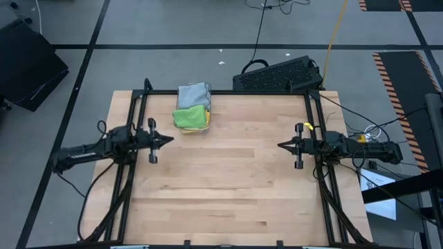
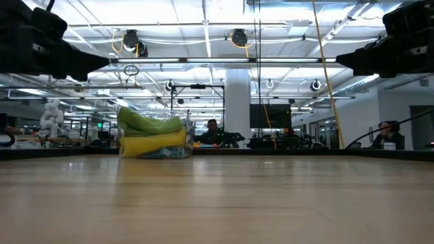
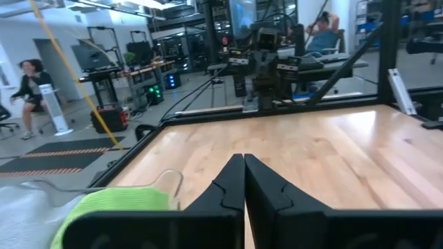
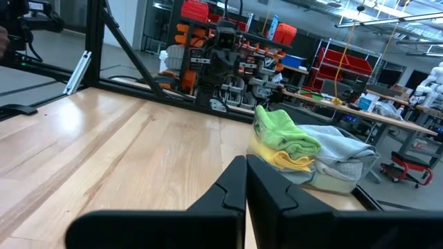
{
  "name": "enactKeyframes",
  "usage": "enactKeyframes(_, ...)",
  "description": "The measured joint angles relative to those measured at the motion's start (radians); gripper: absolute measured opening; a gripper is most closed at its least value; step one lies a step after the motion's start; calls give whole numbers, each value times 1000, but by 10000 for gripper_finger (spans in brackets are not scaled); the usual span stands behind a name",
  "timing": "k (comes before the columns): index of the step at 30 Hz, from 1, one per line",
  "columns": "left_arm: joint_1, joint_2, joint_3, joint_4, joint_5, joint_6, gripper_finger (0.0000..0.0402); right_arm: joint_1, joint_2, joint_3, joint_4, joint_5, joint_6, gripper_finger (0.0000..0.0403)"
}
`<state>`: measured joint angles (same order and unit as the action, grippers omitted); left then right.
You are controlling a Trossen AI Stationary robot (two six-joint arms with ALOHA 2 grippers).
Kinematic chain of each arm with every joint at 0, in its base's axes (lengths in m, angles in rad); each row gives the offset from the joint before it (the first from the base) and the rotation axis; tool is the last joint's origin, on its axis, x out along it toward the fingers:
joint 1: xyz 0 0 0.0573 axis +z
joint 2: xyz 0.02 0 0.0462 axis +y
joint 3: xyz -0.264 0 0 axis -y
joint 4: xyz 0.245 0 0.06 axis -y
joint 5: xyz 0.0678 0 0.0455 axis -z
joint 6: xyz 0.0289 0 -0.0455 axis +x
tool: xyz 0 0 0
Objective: Fold microfiber towels
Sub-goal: Return to Home Position
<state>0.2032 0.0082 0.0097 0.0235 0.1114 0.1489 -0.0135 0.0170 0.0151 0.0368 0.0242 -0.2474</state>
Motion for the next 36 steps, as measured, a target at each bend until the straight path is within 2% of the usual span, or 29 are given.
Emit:
enactKeyframes(9,-42,0,0,1,-6,-32,6,0,0,0,0,0,0,0)
enactKeyframes(24,-46,0,0,4,11,-83,2,0,0,0,0,0,0,0)
enactKeyframes(36,-117,0,0,3,-3,-75,4,0,0,0,0,0,0,0)
